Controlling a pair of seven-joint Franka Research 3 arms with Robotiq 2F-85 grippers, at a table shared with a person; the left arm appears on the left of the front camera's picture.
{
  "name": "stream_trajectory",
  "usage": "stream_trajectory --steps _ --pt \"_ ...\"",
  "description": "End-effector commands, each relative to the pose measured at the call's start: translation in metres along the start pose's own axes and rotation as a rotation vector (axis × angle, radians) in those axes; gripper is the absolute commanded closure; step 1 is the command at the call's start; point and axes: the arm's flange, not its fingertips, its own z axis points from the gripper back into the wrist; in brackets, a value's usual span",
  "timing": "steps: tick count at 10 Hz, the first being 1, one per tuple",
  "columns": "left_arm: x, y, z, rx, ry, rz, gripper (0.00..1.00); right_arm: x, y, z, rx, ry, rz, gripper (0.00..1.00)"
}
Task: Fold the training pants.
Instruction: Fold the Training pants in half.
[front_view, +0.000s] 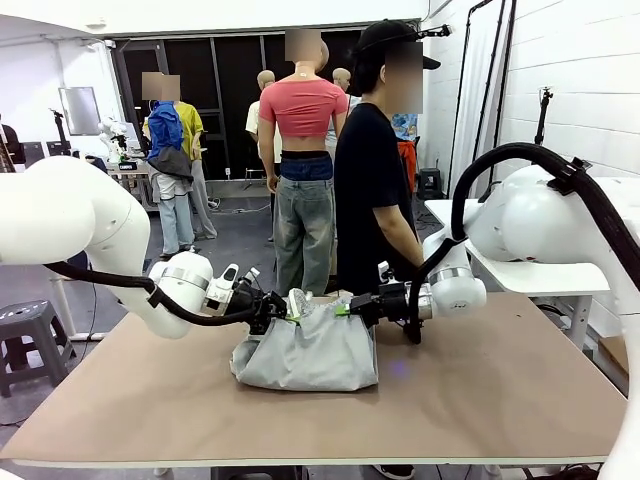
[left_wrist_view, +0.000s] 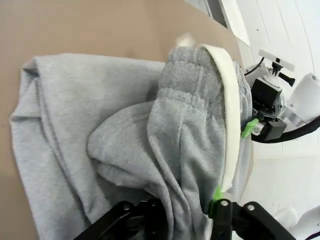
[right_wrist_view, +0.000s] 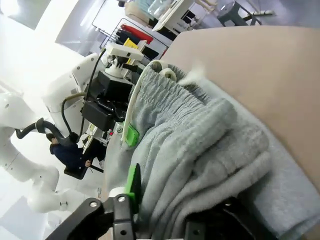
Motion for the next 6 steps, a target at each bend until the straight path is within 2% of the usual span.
stream_trajectory --steps 1,2,4,6 --pt "0.000 -0.002 0.004 0.024 0.017 0.029 0.07 0.009 0.006 0.006 -0.041 -0.020 -0.037 0.02" --pt "-0.001 -0.003 0.009 0.025 0.009 0.035 0.00 0.010 0.010 0.013 -0.066 -0.024 -0.036 0.00" --pt "-0.005 -0.007 0.036 0.048 -0.042 0.041 0.00 0.014 0.023 0.034 -0.124 -0.025 -0.027 0.00" --pt "-0.015 -0.015 0.082 0.110 -0.123 0.060 0.00 0.019 0.044 0.058 -0.194 -0.033 0.003 0.00"
